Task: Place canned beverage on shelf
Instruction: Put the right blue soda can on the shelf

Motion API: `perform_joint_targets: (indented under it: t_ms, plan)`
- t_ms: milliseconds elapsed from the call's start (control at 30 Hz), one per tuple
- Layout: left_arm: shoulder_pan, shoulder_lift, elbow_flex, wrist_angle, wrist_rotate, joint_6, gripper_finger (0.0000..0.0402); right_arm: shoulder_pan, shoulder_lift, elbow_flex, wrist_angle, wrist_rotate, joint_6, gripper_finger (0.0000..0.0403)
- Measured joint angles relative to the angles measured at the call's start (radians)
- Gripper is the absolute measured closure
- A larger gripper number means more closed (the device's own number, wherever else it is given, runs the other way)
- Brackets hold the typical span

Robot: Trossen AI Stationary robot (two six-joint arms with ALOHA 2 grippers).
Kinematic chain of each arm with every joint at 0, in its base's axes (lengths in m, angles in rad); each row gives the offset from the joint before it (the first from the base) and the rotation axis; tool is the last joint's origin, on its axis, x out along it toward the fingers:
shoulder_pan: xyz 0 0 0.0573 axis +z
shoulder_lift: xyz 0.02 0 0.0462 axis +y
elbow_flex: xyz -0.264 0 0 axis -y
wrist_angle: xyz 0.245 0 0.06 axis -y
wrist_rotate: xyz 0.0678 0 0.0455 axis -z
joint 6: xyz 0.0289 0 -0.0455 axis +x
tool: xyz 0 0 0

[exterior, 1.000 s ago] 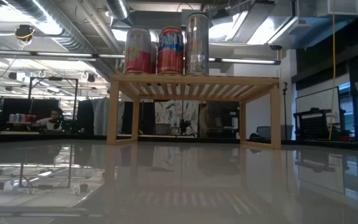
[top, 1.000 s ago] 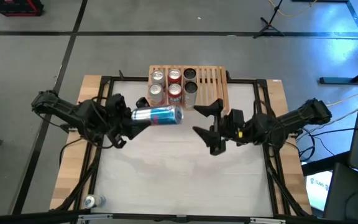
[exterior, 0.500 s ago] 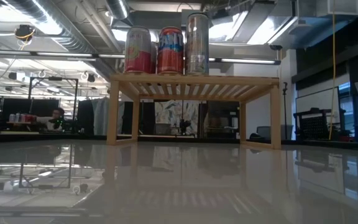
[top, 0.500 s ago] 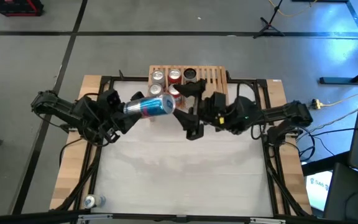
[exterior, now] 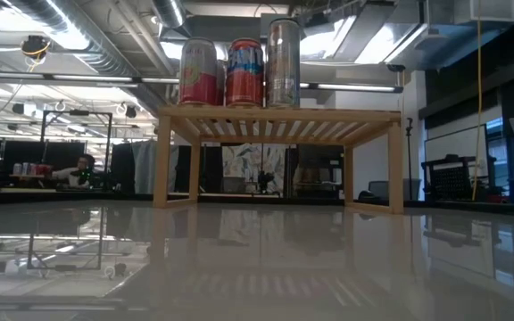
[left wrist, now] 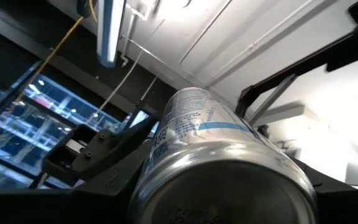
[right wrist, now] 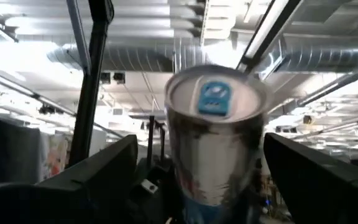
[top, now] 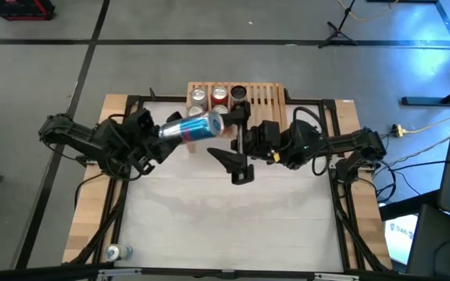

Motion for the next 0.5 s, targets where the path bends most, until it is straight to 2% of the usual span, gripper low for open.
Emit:
perform_joint_targets:
  t_ms: [300, 500]
  plan:
    - [0.039, 0.0, 0.0, -0.108, 0.007, -0.014, 0.0183, -0.001, -0.001, 0.0, 0.009, 0.02, -0.001, 0.0063]
    - [0.048, -0.001, 0.0, -0.119, 0.011, -0.031, 0.0183, 0.0, -0.001, 0.001, 0.012, 0.029, 0.008, 0.0072]
